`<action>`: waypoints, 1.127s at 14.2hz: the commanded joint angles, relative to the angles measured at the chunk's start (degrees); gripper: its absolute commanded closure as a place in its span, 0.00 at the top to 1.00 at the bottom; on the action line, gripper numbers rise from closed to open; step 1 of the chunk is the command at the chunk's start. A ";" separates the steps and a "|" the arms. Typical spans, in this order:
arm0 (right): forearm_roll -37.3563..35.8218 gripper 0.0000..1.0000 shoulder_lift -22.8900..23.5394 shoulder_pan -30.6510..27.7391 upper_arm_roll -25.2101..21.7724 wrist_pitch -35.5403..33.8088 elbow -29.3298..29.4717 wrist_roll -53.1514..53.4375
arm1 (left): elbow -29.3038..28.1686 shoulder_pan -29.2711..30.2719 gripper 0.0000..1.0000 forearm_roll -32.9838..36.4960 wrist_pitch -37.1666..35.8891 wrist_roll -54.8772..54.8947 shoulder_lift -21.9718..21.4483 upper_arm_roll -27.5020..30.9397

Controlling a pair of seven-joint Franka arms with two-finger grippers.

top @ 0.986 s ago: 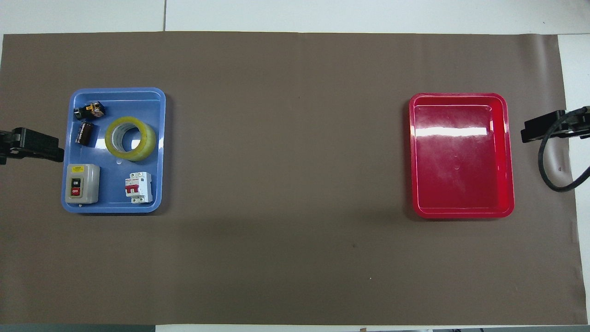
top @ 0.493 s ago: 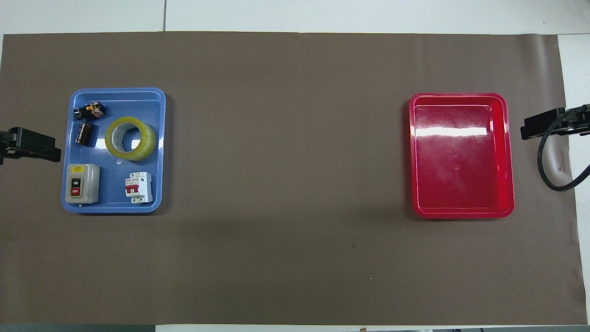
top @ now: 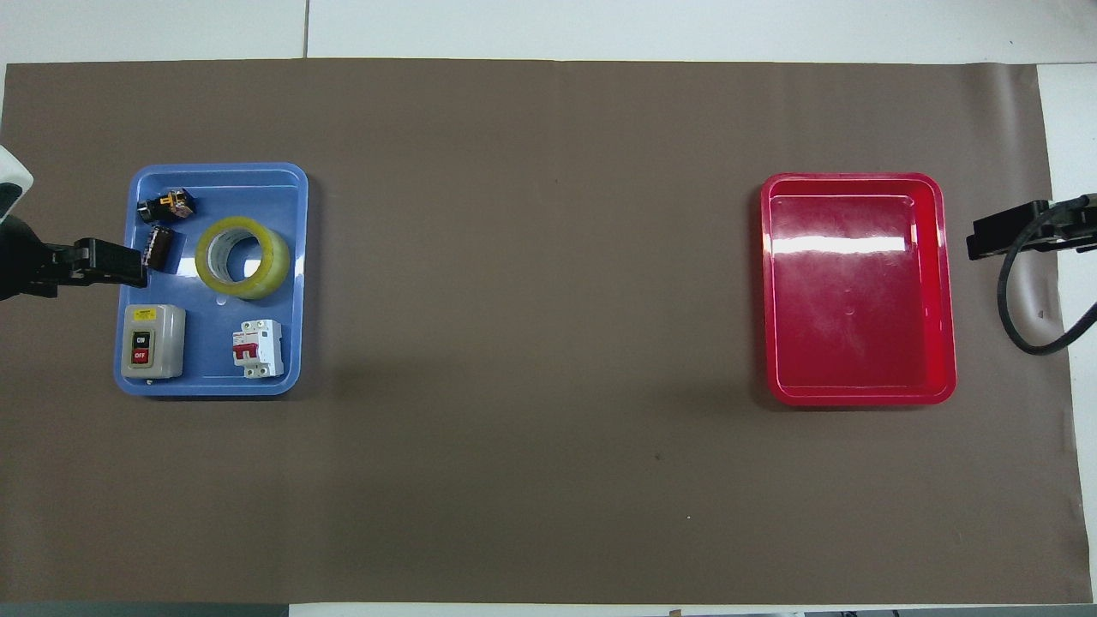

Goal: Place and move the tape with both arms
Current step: 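Reach the left gripper into the blue tray and grasp the yellow tape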

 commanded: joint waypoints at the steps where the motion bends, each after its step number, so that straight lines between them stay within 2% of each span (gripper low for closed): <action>1: -0.03 1.00 -0.48 -0.49 0.23 0.53 -0.94 -0.54 | -8.18 2.55 1.00 0.91 11.95 0.29 1.24 -0.10; 5: -0.03 1.00 -0.56 -0.67 0.23 0.26 -0.86 -0.63 | -7.74 2.03 1.00 0.91 23.74 -1.63 12.05 -0.10; 6: -0.03 1.00 -0.56 -0.58 0.23 0.26 -0.86 -0.63 | -7.83 1.94 1.00 0.91 25.24 -3.73 13.38 -0.10; 7: -0.03 1.00 -0.56 -0.67 0.23 0.18 -0.86 -0.72 | -8.00 2.11 1.00 0.91 25.43 -4.36 13.66 -0.10; 9: -0.03 1.00 -0.48 -0.76 0.23 0.26 -0.77 -0.63 | -8.00 1.68 0.90 0.91 26.30 -4.63 15.14 -0.10; 12: -0.03 1.00 -0.48 -0.67 0.23 0.44 -0.86 -0.54 | -7.92 1.68 0.85 0.91 28.42 -4.89 16.47 -0.19; 15: -0.03 1.00 -0.48 -0.67 0.23 0.53 -0.86 -0.46 | -7.83 1.59 0.84 0.91 30.79 -6.48 18.49 -0.19; 16: -0.03 1.00 -0.48 -0.67 0.23 0.53 -0.86 -0.54 | -7.83 1.59 0.81 0.91 30.79 -6.56 18.76 -0.19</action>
